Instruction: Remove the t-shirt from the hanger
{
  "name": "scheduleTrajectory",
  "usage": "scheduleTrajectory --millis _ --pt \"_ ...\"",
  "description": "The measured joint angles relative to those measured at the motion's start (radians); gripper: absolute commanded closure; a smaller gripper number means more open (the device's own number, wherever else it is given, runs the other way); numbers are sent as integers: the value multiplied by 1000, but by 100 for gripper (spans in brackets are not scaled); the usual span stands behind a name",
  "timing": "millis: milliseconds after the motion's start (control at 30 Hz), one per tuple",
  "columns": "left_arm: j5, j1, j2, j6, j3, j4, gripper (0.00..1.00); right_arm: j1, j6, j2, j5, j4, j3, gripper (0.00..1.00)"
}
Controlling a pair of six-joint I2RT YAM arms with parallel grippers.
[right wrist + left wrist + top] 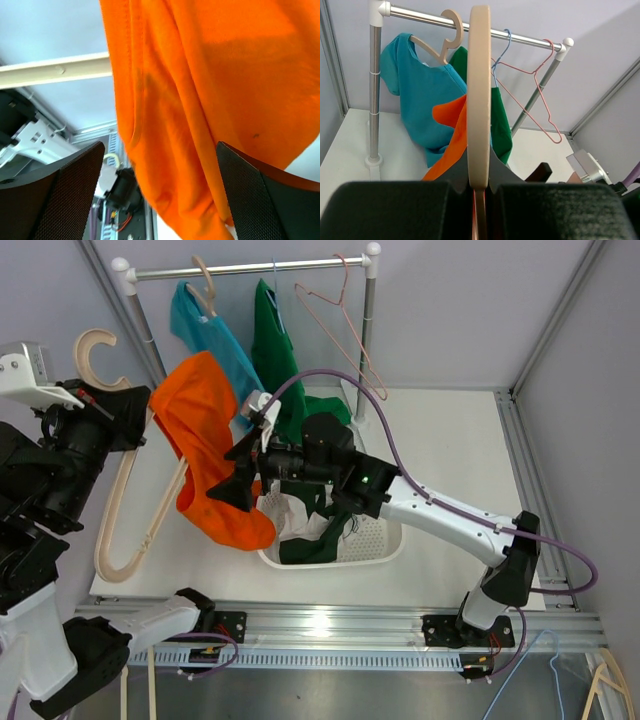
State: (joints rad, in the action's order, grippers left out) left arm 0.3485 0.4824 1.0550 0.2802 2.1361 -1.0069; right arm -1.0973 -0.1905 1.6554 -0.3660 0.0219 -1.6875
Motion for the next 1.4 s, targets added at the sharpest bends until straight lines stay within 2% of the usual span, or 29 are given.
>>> scheduleTrajectory --millis 267,300,333,400,433,467,500,833,1133,1300,1400 --pt "-16 0 -16 0 0 -6 99 -20 22 123 89 -30 -93 1" --pt "-16 0 -19 0 0 -6 99 -20 26 142 99 -31 -107 1" --pt "-17 0 -21 0 0 -6 99 -20 28 159 111 -34 -119 6" --pt "-20 0 -25 0 0 -7 99 -22 37 184 144 -43 -127 22" --pt "-22 0 -27 0 0 -7 99 -24 39 192 160 -42 -127 77" --pt "-24 0 -28 0 0 -7 99 -25 45 198 175 -45 -127 97" --pt "-27 0 -30 0 0 -8 99 -26 42 203 190 -51 -127 100" --pt "-77 0 -85 -1 -29 -28 99 13 61 195 256 -79 -105 100" --pt "-150 0 -192 -3 -77 -48 99 196 82 194 271 -49 -117 100" --pt "-159 0 -250 -19 -109 -50 99 263 89 227 264 -4 -225 100" --pt "-134 0 -305 -35 -197 -13 99 267 94 285 242 80 -412 100"
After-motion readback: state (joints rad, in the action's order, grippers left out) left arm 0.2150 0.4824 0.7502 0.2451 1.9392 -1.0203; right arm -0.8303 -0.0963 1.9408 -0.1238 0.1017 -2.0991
